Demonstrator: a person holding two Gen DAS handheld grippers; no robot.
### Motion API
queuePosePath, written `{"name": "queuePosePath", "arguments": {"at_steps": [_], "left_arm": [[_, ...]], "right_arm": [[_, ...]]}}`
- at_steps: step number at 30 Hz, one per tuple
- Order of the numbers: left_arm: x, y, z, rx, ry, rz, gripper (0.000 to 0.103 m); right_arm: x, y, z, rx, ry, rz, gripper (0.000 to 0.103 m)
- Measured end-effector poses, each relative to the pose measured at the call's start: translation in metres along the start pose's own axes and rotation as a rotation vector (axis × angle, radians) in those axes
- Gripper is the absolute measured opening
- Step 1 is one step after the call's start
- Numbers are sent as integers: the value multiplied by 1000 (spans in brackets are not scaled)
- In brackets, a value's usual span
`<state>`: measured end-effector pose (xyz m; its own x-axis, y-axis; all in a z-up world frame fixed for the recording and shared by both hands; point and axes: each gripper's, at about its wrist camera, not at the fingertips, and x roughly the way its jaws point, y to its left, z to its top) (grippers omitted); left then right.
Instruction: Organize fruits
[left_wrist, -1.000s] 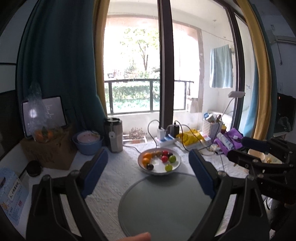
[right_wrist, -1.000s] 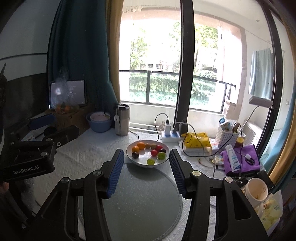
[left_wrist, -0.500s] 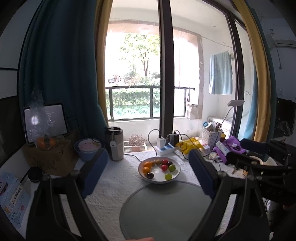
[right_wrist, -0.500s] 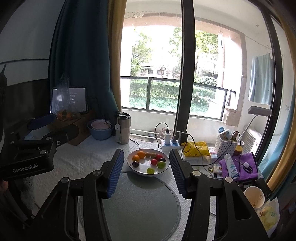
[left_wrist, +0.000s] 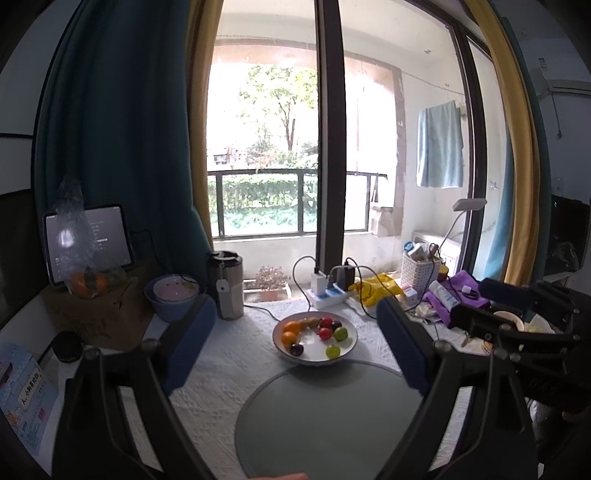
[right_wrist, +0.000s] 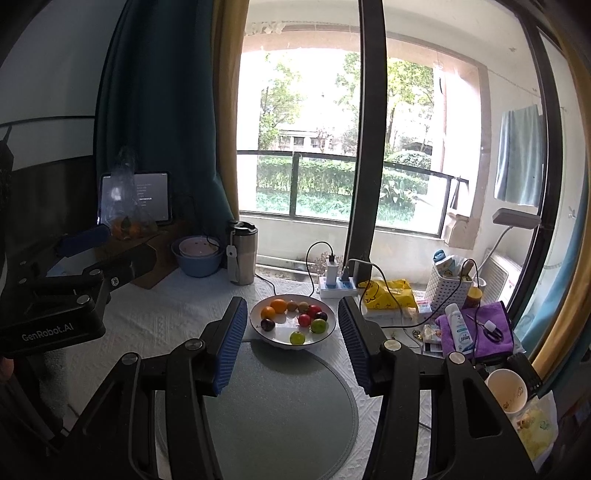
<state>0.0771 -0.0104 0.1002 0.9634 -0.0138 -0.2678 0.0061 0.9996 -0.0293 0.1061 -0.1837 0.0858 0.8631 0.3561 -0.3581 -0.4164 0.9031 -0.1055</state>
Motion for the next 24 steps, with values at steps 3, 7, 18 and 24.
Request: {"name": "queuePosePath", "arguments": {"at_steps": [3,7,18,24], "left_arm": [[0,0,0,0,-1,0,90],[0,0,0,0,0,0,90],[0,-1,-1,-2,0,-1,90],[0,-2,-1,-2,-1,-3,90]], "right_arm": [[0,0,0,0,1,0,54],[-1,-1,-1,3,2,-2,54],[-1,-2,-1,2,2,-4,54],[-2,-2,-1,3,1,-4,54]]}}
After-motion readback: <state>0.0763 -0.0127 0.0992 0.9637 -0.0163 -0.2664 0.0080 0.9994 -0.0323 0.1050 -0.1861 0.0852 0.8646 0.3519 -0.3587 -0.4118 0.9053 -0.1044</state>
